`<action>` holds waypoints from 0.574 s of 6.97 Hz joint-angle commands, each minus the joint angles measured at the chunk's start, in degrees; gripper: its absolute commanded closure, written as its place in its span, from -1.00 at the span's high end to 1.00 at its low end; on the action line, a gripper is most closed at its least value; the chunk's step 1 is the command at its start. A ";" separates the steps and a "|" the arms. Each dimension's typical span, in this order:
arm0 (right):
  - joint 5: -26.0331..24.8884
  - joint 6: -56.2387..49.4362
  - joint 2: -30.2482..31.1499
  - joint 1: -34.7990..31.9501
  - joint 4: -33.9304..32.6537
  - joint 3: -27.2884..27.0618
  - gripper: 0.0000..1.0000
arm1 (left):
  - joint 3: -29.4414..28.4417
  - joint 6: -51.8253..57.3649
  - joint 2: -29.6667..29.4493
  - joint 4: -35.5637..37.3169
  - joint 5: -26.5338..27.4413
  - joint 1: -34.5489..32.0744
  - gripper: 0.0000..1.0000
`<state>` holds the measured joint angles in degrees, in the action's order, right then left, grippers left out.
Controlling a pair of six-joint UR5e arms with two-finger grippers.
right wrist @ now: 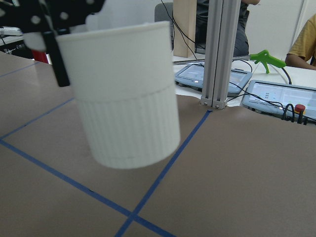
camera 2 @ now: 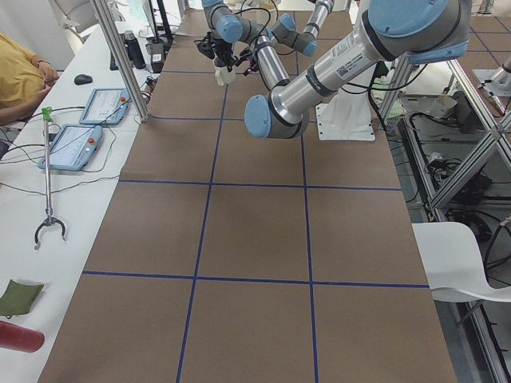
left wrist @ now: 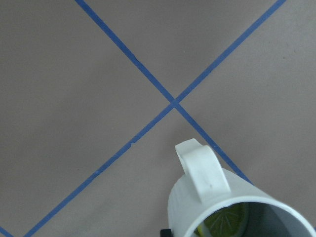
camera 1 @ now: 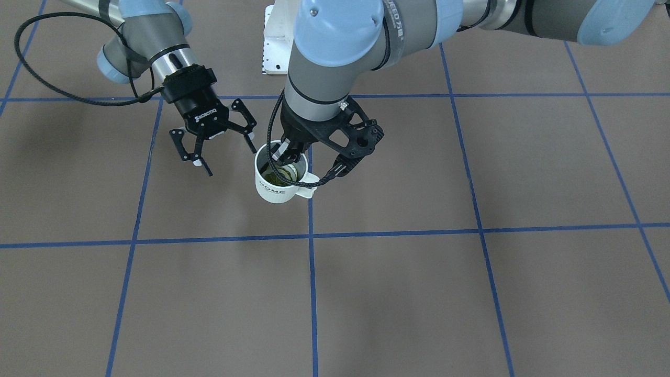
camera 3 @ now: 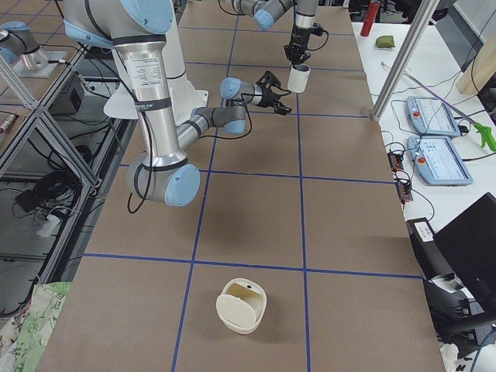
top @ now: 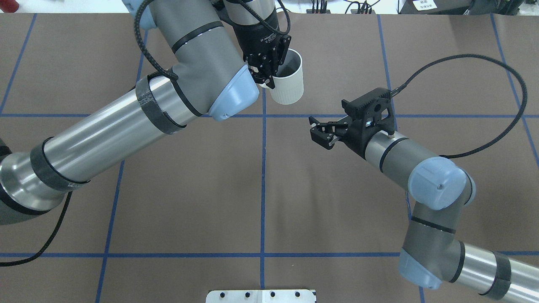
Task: Left arm hands cup to right arm to dump lemon
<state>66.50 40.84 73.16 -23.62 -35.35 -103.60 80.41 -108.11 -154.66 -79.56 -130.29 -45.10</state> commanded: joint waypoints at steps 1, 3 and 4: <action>-2.07 -0.41 -1.18 2.17 -0.07 0.16 0.98 | 0.45 -0.44 -0.46 1.06 0.38 0.01 -1.00; -3.73 -0.59 -3.18 2.35 -0.07 0.77 0.98 | 0.45 0.53 0.15 1.25 1.44 0.97 -1.00; -6.62 -0.59 -3.46 2.35 0.02 1.47 0.98 | 0.54 0.62 0.06 1.25 1.44 1.15 -1.00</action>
<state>62.71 40.31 70.50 -21.32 -35.40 -102.86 80.86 -107.68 -154.64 -78.36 -128.98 -44.32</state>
